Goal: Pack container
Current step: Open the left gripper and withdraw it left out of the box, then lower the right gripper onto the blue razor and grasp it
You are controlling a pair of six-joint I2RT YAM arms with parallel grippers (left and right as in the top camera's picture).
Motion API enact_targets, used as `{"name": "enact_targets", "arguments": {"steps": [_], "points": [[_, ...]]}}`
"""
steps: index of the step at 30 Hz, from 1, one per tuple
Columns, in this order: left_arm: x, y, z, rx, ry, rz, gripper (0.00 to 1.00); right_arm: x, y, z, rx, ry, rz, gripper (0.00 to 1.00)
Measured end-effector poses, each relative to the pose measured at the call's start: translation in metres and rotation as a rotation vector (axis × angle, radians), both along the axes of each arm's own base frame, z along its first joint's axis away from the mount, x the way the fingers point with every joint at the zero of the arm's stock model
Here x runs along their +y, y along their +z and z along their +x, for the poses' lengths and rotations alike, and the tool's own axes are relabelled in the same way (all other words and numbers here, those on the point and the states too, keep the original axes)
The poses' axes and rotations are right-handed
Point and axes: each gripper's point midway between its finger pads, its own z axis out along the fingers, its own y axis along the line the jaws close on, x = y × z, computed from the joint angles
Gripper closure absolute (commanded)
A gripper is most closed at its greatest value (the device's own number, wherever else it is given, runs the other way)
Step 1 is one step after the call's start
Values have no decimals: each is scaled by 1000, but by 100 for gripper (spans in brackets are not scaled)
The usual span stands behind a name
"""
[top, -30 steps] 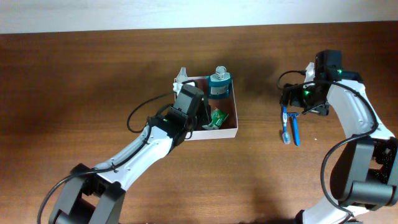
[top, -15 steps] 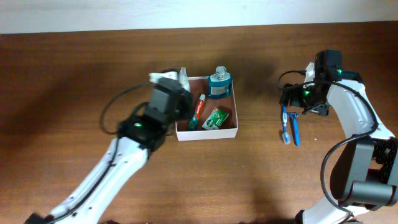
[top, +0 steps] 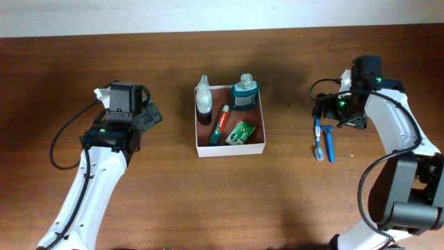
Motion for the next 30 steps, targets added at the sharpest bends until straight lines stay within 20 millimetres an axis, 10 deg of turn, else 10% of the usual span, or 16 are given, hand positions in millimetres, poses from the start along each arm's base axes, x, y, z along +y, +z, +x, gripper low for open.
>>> {"name": "enact_targets", "arguments": {"steps": [30], "points": [[0, 0, 0, 0, 0, 0, 1, 2, -2, -12, 51, 0, 9, 12]]}}
